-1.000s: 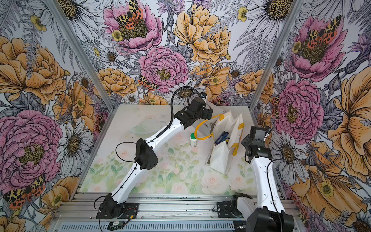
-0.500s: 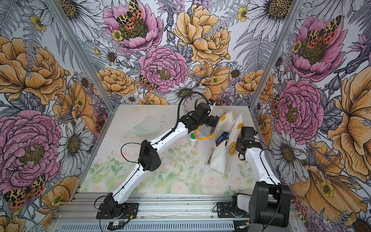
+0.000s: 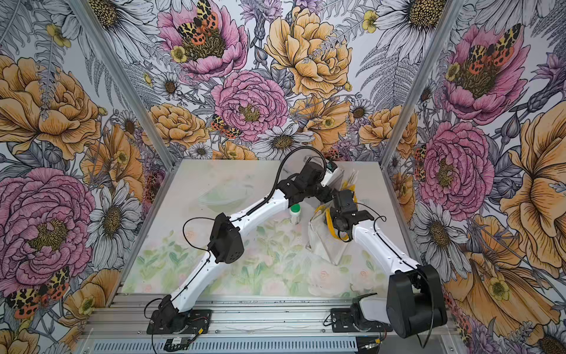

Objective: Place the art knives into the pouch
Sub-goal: Close the pouch at the center of the board.

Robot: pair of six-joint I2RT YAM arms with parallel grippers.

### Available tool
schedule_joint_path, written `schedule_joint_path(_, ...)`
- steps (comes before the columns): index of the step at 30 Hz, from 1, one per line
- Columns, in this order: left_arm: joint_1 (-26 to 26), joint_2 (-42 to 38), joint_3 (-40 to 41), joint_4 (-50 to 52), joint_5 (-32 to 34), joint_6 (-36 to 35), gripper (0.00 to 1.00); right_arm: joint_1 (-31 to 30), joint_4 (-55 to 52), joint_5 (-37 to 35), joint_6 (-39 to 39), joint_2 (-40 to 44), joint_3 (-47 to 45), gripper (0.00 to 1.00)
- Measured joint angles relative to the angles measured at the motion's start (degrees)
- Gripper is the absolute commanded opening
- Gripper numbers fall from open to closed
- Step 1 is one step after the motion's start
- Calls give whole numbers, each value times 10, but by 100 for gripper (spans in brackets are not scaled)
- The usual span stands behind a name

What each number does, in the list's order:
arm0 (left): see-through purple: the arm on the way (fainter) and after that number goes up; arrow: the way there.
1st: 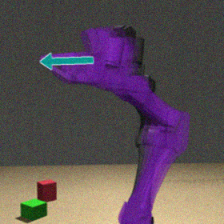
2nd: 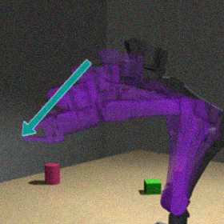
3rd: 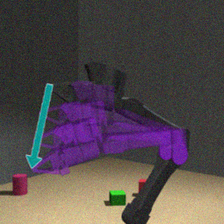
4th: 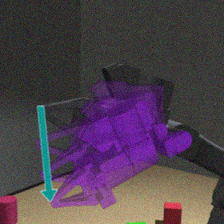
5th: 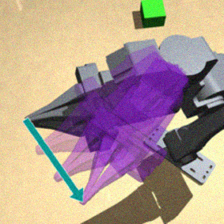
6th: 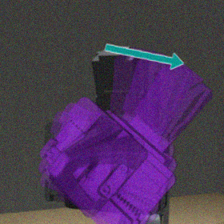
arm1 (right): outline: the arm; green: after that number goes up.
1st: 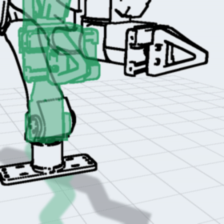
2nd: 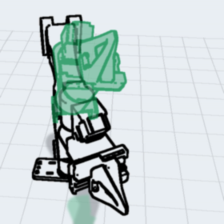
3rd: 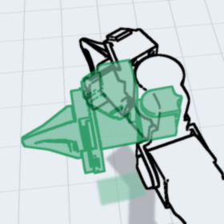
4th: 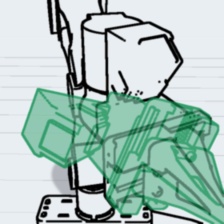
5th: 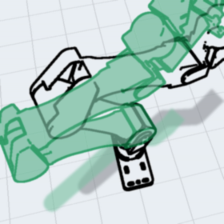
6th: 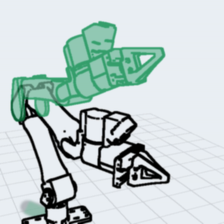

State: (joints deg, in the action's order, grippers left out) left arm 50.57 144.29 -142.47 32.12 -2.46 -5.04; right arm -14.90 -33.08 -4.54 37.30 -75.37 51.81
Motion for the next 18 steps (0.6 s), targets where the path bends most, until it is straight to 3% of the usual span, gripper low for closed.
schedule_joint_path(12, -33, -147, 190, 33, 1, -59, 97, -106, -23, -33, 39, -52, 70, 21)
schedule_joint_path(18, -50, -191, 237, 57, -18, -72, 96, -147, -22, -39, 65, -62, 89, 18)
